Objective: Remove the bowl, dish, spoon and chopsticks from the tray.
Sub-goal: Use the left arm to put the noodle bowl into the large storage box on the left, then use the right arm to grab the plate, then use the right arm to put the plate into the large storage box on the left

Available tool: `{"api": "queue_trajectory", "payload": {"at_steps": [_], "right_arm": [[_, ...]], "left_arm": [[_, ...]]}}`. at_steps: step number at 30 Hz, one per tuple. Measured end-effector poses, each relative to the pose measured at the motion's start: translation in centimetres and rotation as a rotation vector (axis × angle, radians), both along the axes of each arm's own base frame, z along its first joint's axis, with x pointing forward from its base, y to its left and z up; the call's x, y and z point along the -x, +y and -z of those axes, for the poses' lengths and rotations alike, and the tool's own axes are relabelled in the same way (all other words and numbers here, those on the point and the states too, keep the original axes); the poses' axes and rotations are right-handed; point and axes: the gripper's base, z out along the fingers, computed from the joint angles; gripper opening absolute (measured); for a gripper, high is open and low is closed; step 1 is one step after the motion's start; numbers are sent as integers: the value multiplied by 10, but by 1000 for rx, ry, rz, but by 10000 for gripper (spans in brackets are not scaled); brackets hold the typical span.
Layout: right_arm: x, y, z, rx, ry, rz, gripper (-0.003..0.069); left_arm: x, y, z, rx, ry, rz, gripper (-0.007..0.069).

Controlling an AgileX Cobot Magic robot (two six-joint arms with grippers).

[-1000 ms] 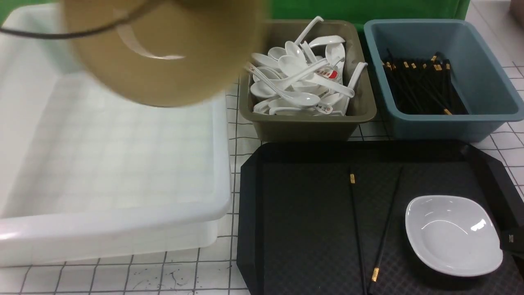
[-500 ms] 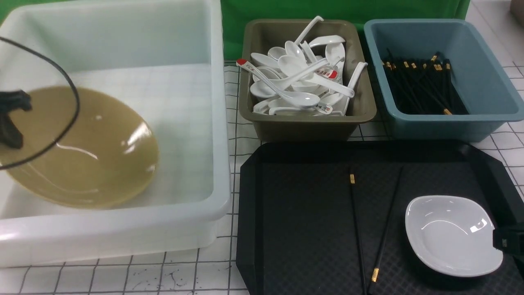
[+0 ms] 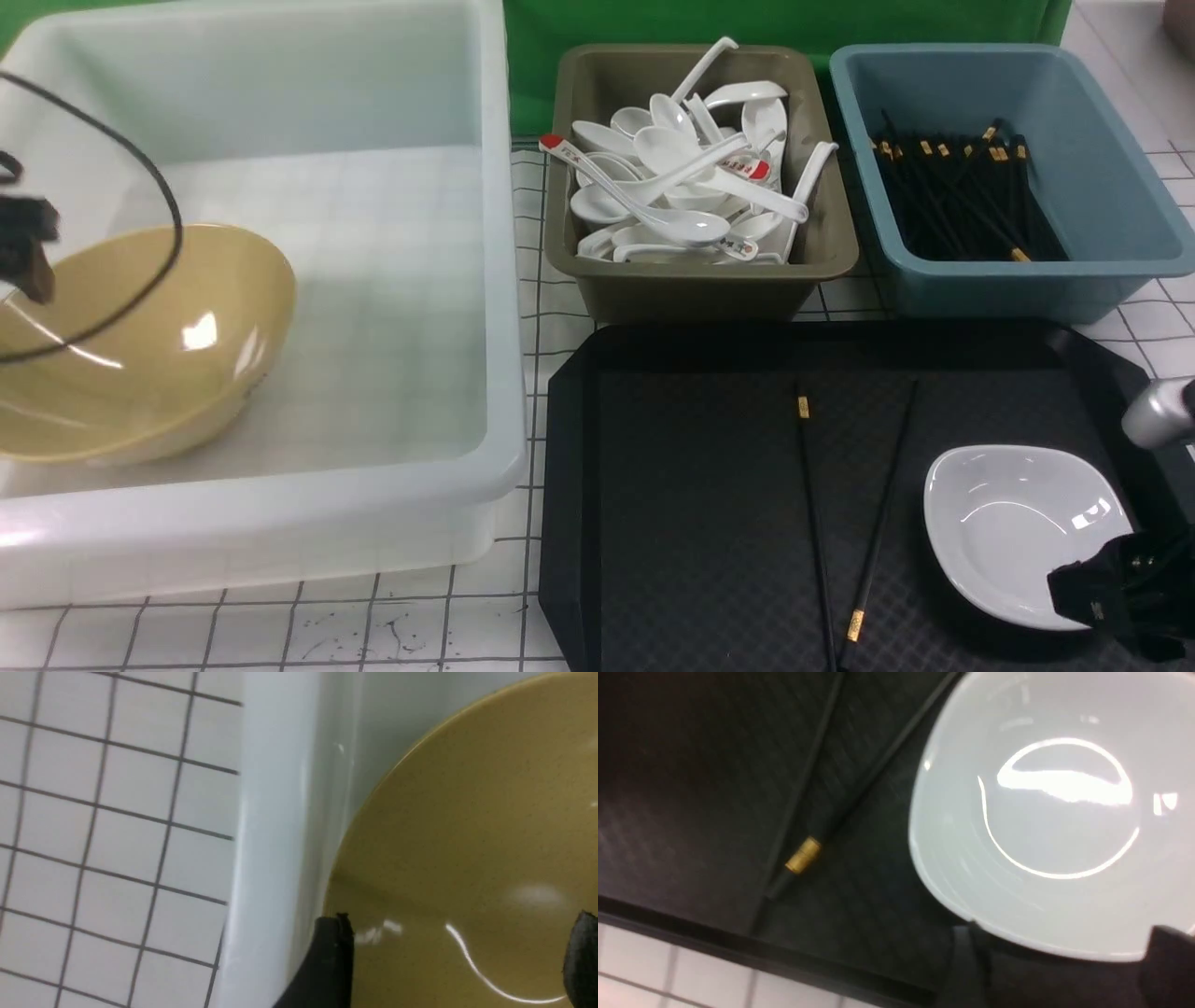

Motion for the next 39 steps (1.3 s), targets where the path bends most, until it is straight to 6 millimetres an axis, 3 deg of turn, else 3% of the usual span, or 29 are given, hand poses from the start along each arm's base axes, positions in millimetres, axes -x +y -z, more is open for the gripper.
{"api": "queue_trajectory", "payload": {"at_steps": [2,4,5,7,8,11,13,17,20,23,25,28,34,37,38,39], "right_arm": [[-6,-2,-1,34,8,-12,575],[-19,-10,-5,80,15,27,600],[-20,-10,-5,78,16,33,601],[-31,-22,-5,100,39,114,604],[-33,-22,-5,98,41,119,604],[-46,-33,7,99,108,190,601],[-55,-34,25,82,190,208,588],[-68,-30,45,38,264,209,562],[-78,-31,52,34,266,212,526],[-90,-31,59,41,260,202,380],[-95,-31,57,35,245,200,238],[-98,-30,50,25,242,184,202],[-107,-6,-6,34,151,31,72],[-119,30,-62,-6,1,-84,67],[-119,30,-62,-6,1,-84,67],[-123,55,-89,-43,-76,-155,67]], "left_arm": [[4,-1,-23,-1,-63,-39,578],[15,-8,-56,-10,-176,-47,521],[16,-10,-59,-10,-186,-45,513],[35,-28,-91,-19,-316,5,388],[39,-31,-96,-23,-334,14,362],[67,-62,-125,-11,-502,127,182],[100,-91,-140,3,-643,251,44],[138,-119,-133,15,-743,399,-5],[154,-123,-125,15,-759,424,-8],[169,-123,-103,4,-731,428,-8],[176,-121,-92,-35,-717,430,-8],[179,-117,-78,-82,-699,419,-8],[180,-113,-46,-3,-597,303,-8],[184,-113,-31,23,-573,271,-8],[185,-113,-29,24,-571,269,-8],[188,-113,-24,24,-584,266,-8]]}}
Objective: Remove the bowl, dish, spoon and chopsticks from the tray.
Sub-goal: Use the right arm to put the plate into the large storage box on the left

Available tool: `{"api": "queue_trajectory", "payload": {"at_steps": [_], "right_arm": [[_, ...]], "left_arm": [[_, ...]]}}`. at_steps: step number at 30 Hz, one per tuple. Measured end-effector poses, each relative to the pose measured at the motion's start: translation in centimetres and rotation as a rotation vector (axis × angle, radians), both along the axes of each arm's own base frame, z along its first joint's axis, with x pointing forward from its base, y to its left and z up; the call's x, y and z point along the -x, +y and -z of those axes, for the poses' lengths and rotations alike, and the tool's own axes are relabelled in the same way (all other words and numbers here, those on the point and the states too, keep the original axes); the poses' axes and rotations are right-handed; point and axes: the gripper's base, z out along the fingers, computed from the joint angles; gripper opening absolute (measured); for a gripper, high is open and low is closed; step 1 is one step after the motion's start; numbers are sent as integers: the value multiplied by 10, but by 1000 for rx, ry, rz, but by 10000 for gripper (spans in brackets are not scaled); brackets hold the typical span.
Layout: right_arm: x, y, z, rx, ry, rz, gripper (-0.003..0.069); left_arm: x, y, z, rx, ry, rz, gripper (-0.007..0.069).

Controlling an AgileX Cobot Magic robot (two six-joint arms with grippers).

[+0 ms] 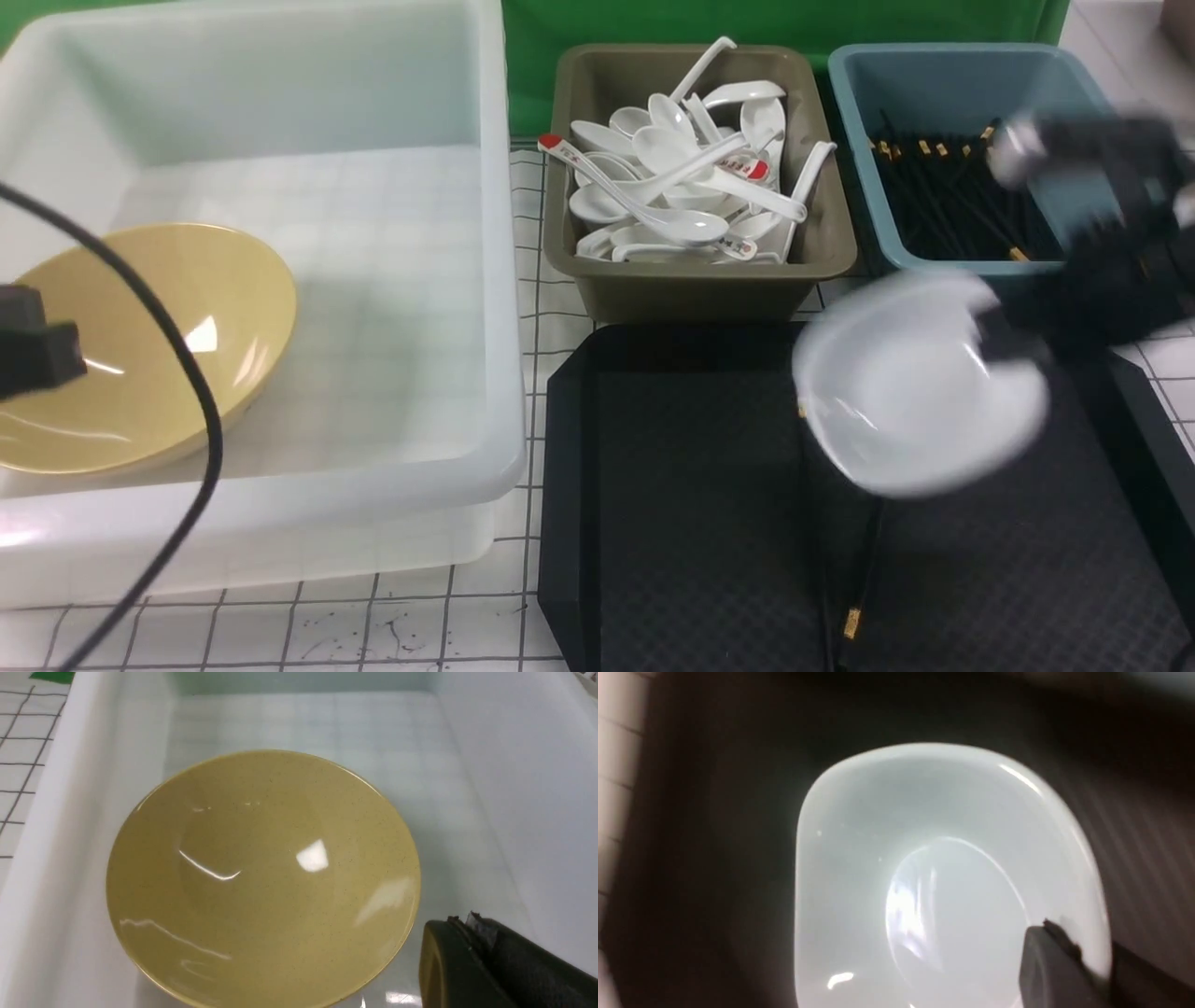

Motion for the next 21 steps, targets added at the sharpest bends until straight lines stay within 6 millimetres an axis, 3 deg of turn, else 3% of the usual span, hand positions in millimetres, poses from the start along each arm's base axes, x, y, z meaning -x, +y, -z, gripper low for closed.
{"api": "queue_trajectory", "payload": {"at_steps": [2,3,4,5,6,8,9,10,15,21], "right_arm": [[-4,18,-22,-29,-60,-47,67],[-8,53,-49,-76,-129,-134,67],[-13,73,-62,-95,-162,-181,67],[-16,98,-71,-109,-187,-242,67],[-20,103,-74,-114,-192,-249,67],[-29,140,-78,-118,-207,-306,67],[-30,144,-78,-114,-213,-312,67],[-43,171,-75,-87,-220,-325,67],[-67,225,-50,28,-207,-351,67],[-83,256,-15,85,-147,-362,67]], "left_arm": [[2,0,2,2,-24,-4,-8],[4,0,5,4,-46,-6,-8],[6,0,5,4,-68,-8,-8],[8,0,6,4,-85,-9,-8],[8,0,6,4,-89,-9,-8],[10,0,6,2,-114,-10,-8],[10,0,6,2,-114,-10,-8],[10,1,6,-8,-114,-10,-8],[10,1,7,-23,-97,-9,-8],[11,1,8,-29,-92,-8,-8]]}}
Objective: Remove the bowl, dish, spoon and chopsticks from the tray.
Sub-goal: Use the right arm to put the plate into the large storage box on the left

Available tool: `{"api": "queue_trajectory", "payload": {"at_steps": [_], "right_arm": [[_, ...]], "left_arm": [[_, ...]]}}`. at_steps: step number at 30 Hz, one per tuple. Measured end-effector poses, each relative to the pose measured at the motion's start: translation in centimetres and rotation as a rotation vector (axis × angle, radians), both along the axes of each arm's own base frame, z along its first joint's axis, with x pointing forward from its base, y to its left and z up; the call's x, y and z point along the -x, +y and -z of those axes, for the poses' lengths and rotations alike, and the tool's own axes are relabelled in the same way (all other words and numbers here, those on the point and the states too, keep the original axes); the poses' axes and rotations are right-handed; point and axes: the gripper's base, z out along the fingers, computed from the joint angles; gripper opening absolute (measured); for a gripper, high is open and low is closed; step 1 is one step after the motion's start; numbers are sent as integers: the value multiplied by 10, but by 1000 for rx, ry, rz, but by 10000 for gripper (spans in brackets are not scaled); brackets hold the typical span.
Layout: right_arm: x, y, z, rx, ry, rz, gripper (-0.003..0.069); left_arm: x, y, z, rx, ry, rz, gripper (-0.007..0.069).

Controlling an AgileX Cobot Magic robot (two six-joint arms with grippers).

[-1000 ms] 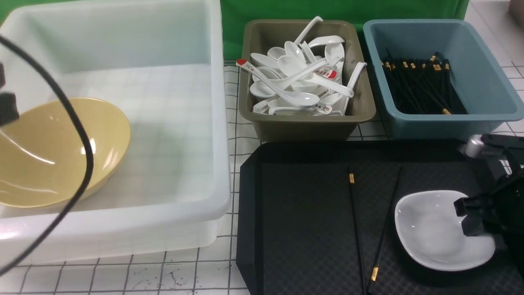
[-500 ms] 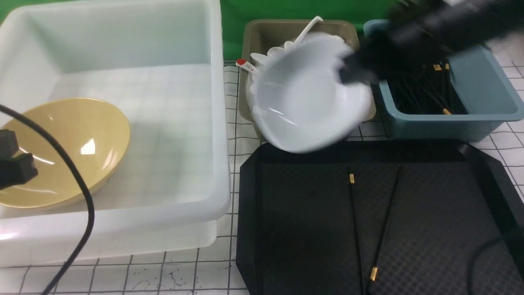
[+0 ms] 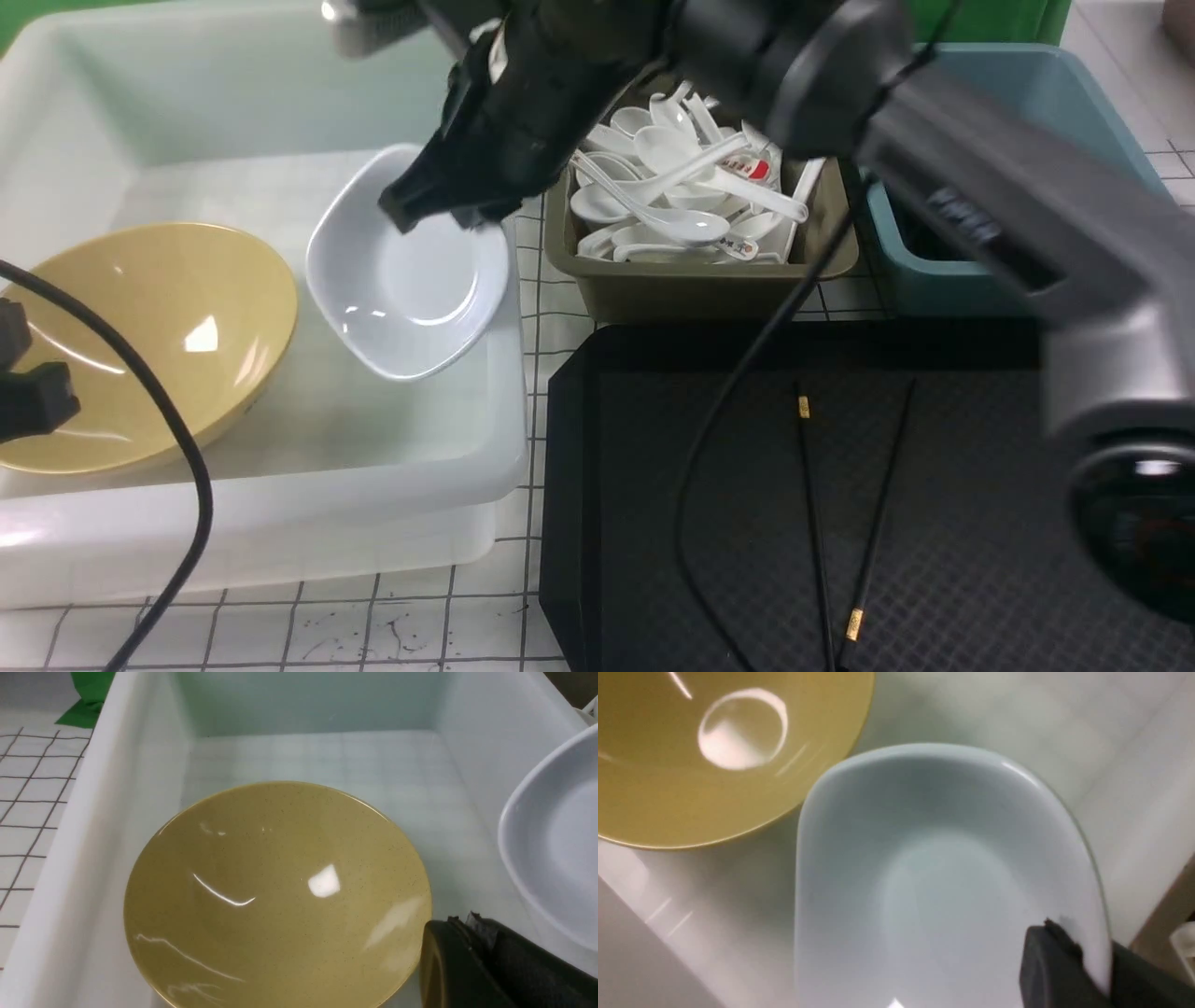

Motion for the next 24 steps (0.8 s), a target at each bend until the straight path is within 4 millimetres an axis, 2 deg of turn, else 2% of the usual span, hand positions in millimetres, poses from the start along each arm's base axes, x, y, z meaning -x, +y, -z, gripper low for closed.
{"api": "queue_trajectory", "payload": {"at_steps": [7,16,19,20,24], "right_arm": [[-5,22,39,37,46,23,67],[-3,42,62,-2,58,86,74],[-2,48,69,-23,78,112,97],[-2,50,79,-10,101,118,115],[-1,53,81,-10,95,121,184]], "left_arm": [[0,0,3,0,8,0,-8],[0,0,5,7,11,0,-8],[0,0,5,7,13,0,-8],[0,0,5,7,13,0,-8],[0,0,5,7,13,0,-8]]}}
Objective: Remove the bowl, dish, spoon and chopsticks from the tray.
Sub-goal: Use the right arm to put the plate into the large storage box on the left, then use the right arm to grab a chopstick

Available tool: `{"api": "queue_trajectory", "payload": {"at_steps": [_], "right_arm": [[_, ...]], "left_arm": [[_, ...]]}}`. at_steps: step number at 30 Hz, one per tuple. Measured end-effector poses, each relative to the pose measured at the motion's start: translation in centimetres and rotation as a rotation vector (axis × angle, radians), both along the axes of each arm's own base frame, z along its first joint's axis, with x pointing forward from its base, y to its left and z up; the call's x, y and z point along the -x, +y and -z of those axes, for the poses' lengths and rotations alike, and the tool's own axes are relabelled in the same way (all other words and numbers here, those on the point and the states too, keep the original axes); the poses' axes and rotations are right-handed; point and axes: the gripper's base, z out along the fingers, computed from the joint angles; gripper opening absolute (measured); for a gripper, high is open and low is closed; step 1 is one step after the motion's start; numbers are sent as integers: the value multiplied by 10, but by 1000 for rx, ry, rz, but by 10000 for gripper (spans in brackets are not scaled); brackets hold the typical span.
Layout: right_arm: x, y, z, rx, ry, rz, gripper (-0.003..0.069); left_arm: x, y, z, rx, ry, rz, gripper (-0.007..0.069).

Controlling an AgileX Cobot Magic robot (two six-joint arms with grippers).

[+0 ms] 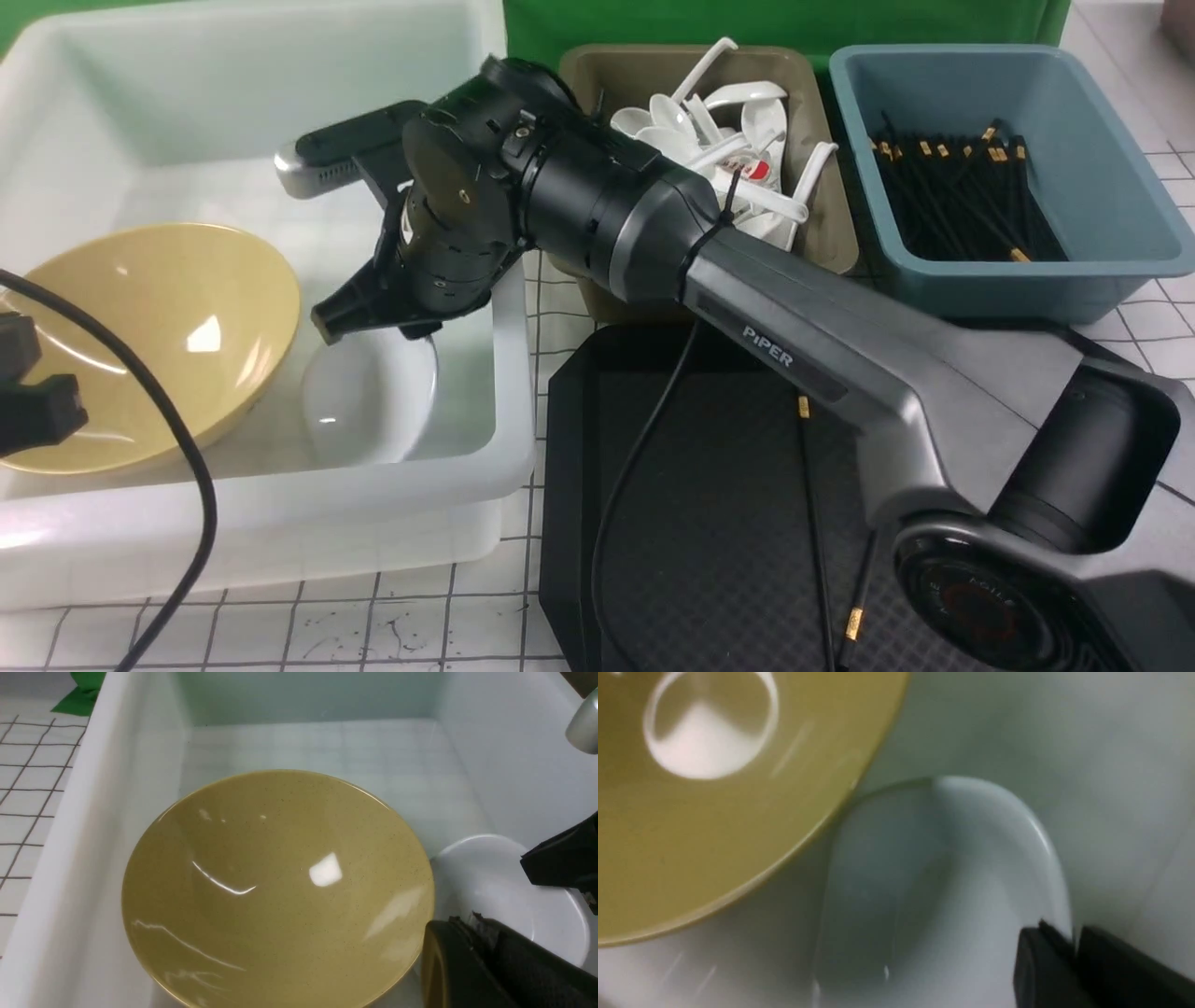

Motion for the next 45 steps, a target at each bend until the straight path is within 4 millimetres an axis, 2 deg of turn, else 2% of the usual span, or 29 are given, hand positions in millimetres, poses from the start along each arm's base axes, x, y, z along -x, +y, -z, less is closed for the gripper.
{"api": "queue_trajectory", "payload": {"at_steps": [2,5,9,11,13,15,18,19,22,24,26,28,29,31,32,35,38,41,45], "right_arm": [[0,1,-1,-20,0,15,257],[0,2,-7,-29,-13,2,329],[3,1,-14,-12,8,-21,366],[5,-3,-25,20,-1,-46,377],[6,-15,-56,22,-68,-57,384],[7,-42,-105,-47,-117,-37,385],[6,-96,-160,-113,-157,28,385],[3,-119,-171,-107,-165,62,385],[-3,-182,-175,-38,-124,172,385],[0,-207,-167,14,-81,207,386],[5,-234,-149,81,-11,242,387],[20,-258,-114,159,120,273,391],[27,-264,-98,188,174,277,392],[45,-277,-54,244,291,289,393],[53,-281,-30,253,332,297,393],[68,-285,14,250,384,327,393],[79,-285,44,177,395,374,393],[82,-283,57,101,369,415,393],[81,-282,59,66,351,435,393]], "left_arm": [[0,0,0,0,-1,0,-8],[0,0,0,0,-1,0,-8],[0,0,0,0,-1,0,-7],[0,0,0,0,0,0,-6],[0,0,0,0,0,0,-6],[0,0,1,1,8,0,-6],[1,0,1,6,15,1,-6],[1,0,1,11,15,1,-6],[1,-1,1,30,14,1,-6],[1,-2,1,38,13,1,-6],[1,-2,1,42,13,1,-6],[0,-2,1,44,11,0,-6],[0,-2,1,44,10,0,-6],[0,-2,1,45,9,0,-6],[0,-2,1,46,9,0,-6],[0,-2,1,47,9,-1,-6],[0,-2,1,47,9,-1,-6],[-1,-2,2,49,14,-2,-6],[-4,-2,3,56,24,-2,-6]]}}
